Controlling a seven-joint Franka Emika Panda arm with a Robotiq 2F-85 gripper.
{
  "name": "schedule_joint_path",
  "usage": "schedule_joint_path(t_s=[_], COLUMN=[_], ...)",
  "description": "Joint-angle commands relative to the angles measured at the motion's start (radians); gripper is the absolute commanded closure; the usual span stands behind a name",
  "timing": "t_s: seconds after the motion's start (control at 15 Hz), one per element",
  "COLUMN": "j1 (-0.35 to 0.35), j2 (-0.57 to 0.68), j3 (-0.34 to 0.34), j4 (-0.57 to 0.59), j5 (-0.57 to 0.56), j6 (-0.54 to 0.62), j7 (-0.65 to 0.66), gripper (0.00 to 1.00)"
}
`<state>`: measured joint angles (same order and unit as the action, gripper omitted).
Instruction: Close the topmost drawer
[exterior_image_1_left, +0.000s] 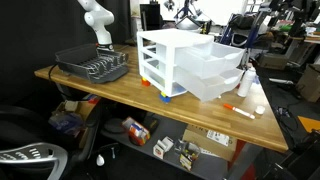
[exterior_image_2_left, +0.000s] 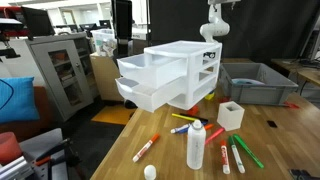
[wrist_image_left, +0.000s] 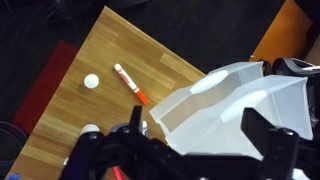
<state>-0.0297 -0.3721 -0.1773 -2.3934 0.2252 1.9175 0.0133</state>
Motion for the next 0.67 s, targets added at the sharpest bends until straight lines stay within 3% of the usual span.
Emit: schedule_joint_path(t_s=[0.0,0.33,0.6], j1=[-0.025,-0.037,-0.061], j2=[0.002,-0.067,-0.18], j3=[0.022,0.027,0.035], j4=[0.002,-0.097,-0.218], j5=[0.008,0.066,0.139], j6=[-0.004,0.096,0.201], j7=[-0.007,0.04,0.153], gripper=[0.0,0.0,0.0])
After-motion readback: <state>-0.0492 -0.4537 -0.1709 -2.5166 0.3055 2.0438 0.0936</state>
